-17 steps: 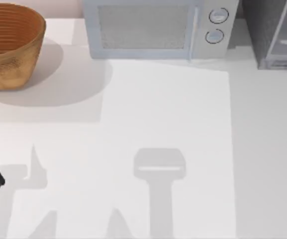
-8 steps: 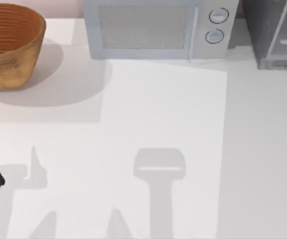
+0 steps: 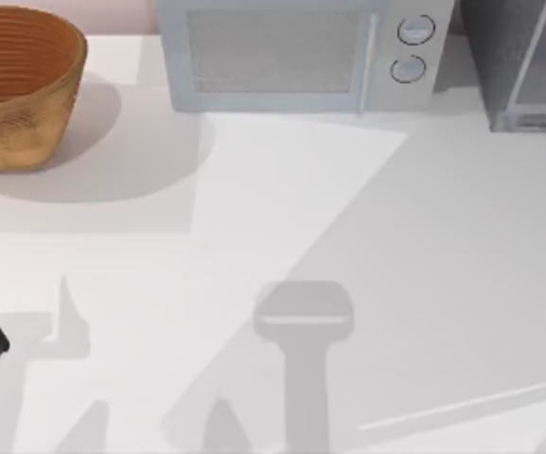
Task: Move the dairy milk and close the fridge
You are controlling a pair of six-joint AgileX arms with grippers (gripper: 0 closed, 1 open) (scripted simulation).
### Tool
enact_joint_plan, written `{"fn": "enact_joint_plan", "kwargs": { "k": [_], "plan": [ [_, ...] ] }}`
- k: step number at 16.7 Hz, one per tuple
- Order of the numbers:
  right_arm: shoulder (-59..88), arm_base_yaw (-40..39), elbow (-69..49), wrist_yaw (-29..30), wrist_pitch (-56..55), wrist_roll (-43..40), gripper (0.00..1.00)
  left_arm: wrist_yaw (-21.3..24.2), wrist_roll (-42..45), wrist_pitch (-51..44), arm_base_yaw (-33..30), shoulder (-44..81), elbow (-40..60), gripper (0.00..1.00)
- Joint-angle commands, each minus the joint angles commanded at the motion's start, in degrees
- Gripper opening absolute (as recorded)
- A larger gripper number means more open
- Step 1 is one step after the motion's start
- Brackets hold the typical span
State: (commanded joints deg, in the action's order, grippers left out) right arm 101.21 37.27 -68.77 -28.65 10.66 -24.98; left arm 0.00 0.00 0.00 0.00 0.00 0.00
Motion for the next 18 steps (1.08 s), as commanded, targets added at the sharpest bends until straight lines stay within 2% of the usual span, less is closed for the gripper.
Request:
{"fn": "enact_joint_plan", "kwargs": {
  "k": [6,13,18],
  "plan": [
    [-2.7,-12.3,4.7,10.4,-4.7,9.6,1.0,0.0,0.0,0.0,0.0,0.0,0.0,1.0],
    [-7.2,-33.2,9.9,25.6,-11.6,22.4,1.0,0.0,0.0,0.0,0.0,0.0,0.0,1.0],
    [-8.4,-35.9,11.2,27.6,-13.4,24.5,1.0,0.0,0.0,0.0,0.0,0.0,0.0,1.0]
  ]
}}
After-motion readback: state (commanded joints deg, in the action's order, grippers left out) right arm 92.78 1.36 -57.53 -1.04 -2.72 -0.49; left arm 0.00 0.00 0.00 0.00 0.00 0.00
